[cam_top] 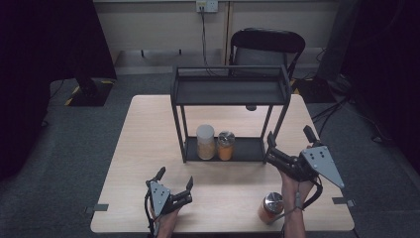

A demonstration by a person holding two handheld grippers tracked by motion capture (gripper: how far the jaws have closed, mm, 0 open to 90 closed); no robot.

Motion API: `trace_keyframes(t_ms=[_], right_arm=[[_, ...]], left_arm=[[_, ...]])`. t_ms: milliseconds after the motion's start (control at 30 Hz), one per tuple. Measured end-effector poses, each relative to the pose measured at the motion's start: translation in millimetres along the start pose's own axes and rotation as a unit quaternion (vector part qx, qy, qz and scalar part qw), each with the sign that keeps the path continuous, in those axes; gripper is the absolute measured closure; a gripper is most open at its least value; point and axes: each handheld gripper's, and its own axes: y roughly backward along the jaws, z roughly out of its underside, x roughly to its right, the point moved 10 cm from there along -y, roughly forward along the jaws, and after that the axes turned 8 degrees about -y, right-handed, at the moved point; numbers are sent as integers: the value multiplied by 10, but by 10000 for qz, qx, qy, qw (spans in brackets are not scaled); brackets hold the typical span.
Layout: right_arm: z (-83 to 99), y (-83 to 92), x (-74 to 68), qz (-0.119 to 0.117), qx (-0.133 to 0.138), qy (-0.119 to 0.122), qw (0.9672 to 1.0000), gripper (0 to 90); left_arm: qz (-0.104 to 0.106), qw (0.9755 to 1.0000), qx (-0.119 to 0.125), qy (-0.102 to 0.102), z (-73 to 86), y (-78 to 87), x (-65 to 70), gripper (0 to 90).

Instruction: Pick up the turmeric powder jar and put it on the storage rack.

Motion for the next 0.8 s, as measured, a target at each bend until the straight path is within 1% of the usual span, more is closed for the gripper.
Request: trace_keyframes(t_ms=[133,267,367,800], right_arm=[[37,40,100,114,-11,-48,9999,0],[84,83,207,210,53,-118,9997,0],[119,97,273,280,29,-158,9995,0],[350,134,440,561,-146,-164,9982,0]], left_arm=[[2,10000,0,0,0,0,-1,22],[-2,10000,-4,5,-1,-1,0,22],[-9,10000,-5,8,-1,-1,0,22],[-8,10000,-2,16,0,-1,-1,22]])
